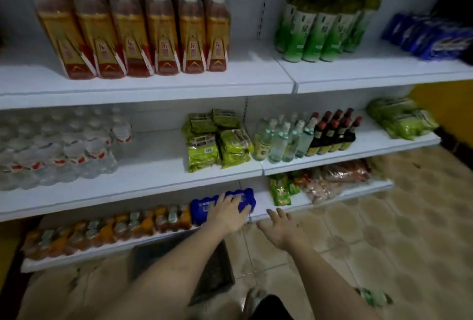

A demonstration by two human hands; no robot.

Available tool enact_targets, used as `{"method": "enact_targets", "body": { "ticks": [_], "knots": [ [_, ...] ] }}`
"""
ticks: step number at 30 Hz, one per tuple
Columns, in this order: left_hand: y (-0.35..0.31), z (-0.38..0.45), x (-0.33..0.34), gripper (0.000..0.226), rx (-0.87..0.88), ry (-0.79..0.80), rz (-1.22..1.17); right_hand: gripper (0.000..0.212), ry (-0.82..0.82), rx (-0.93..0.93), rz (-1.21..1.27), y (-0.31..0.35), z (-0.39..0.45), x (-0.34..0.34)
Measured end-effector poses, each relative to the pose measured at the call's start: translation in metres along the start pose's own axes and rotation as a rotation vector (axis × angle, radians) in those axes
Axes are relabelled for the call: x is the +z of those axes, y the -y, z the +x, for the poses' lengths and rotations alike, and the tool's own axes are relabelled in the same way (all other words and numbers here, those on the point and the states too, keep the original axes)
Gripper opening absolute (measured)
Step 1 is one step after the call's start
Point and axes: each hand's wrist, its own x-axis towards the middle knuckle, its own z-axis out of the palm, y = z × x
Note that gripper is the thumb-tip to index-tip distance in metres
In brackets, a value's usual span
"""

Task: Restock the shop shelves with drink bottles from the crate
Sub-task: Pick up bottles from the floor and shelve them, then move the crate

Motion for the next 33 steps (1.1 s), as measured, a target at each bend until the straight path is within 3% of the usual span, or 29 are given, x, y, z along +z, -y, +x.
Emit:
{"method": "enact_targets", "body": {
  "ticks": [5,11,16,20,22,24,29,33],
  "knots": [
    [-0.039,-0.04,0.066,0.058,0.137,0.12,0.127,0.063,0.066,0.104,0.003,-0.051,-0.037,0.054],
    [-0.085,-0.065,0.111,0.066,0.182,0.206,0.235,0.078,0.059,0.228,0.3,-0.111,-0.066,0.104],
    [-0.162,-0.096,0.155,0.067,0.193,0.361,0.289,0.072,-0.011,0.347,0.428,-0.2,-0.132,0.135],
    [-0.24,-0.127,0.198,0.062,0.323,0.417,0.346,0.106,-0.024,0.467,0.494,-0.285,-0.173,0.18],
    [-0.269,-0.137,0.215,0.059,0.357,0.439,0.369,0.083,-0.016,0.537,0.549,-0.313,-0.193,0.193],
    [-0.289,-0.14,0.23,0.058,0.369,0.466,0.37,0.071,-0.044,0.549,0.588,-0.33,-0.214,0.193],
    [-0.309,-0.128,0.269,0.066,0.356,0.5,0.425,0.07,-0.033,0.582,0.633,-0.362,-0.23,0.2],
    [-0.317,-0.12,0.289,0.091,0.367,0.544,0.464,0.069,-0.035,0.587,0.668,-0.374,-0.216,0.206]
  ]
}}
